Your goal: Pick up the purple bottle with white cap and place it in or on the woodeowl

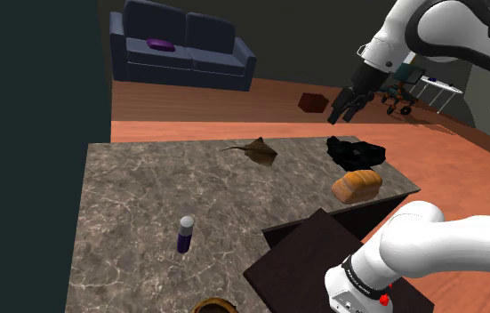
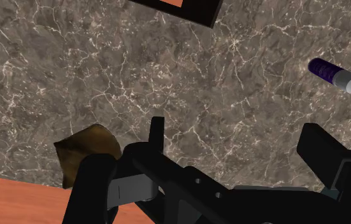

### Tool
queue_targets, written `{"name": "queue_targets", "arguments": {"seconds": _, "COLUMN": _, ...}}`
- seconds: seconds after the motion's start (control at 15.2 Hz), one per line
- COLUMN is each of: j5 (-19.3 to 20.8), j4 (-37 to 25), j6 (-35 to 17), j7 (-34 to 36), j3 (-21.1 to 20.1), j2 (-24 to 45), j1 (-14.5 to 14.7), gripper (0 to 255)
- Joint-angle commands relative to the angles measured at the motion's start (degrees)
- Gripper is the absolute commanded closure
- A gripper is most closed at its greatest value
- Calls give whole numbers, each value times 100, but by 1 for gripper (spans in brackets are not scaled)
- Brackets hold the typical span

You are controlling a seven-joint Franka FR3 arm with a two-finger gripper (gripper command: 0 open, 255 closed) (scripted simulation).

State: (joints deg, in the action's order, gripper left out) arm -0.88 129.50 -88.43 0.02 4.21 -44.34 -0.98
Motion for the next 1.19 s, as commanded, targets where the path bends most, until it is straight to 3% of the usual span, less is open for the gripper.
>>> {"name": "queue_targets", "arguments": {"seconds": 0.0, "j5": 0, "j4": 0, "j6": 0, "j7": 0, "j3": 0, "j2": 0, "j1": 0, "gripper": 0}}
{"name": "queue_targets", "arguments": {"seconds": 0.59, "j5": -402, "j4": 628, "j6": -1183, "j7": 533, "j3": -787, "j2": 645, "j1": 400, "gripper": 0}}
{"name": "queue_targets", "arguments": {"seconds": 1.12, "j5": -629, "j4": 769, "j6": -2254, "j7": 1006, "j3": -1489, "j2": 1646, "j1": 732, "gripper": 0}}
